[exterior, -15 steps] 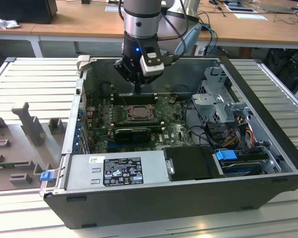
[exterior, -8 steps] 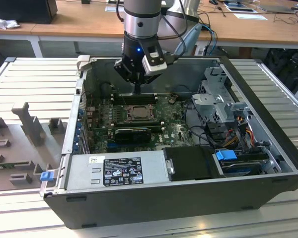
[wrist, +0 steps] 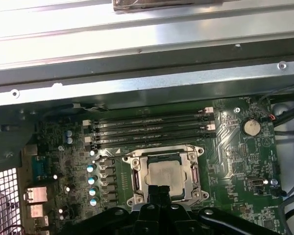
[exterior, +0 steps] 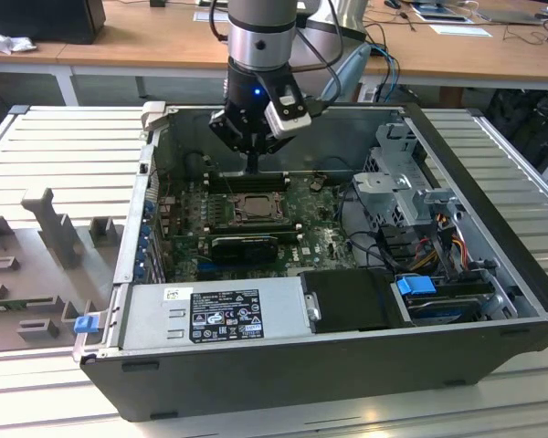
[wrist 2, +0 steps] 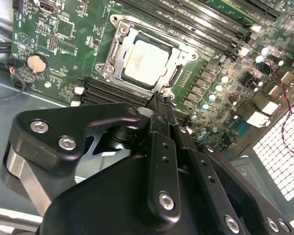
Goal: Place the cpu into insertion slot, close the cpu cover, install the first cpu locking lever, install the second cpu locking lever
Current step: 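Install the first cpu locking lever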
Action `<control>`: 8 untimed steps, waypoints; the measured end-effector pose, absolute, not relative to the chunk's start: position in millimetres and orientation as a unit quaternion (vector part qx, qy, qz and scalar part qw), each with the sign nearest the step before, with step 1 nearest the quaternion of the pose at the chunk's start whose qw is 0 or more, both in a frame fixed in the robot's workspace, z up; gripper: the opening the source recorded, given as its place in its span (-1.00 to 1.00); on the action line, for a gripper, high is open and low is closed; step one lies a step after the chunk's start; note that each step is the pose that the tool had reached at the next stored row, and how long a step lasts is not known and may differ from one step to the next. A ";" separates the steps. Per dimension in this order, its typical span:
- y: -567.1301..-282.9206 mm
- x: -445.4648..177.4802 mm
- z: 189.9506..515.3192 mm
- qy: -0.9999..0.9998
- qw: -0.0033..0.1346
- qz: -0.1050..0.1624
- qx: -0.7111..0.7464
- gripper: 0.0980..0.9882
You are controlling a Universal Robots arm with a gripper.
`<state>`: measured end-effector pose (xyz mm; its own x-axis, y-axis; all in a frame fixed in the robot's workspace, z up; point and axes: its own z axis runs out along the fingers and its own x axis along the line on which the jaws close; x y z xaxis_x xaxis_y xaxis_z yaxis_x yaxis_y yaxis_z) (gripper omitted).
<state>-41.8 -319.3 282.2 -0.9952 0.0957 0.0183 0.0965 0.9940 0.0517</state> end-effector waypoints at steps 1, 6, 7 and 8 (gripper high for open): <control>-319.3 -41.8 282.2 -0.999 0.008 -0.026 -0.045 -0.98; -319.3 -41.8 282.2 -0.999 0.008 -0.026 -0.028 -0.98; -319.3 -41.8 282.2 -0.999 0.009 -0.026 -0.025 -0.98; -319.3 -41.8 282.2 -0.999 0.009 -0.026 -0.022 -0.98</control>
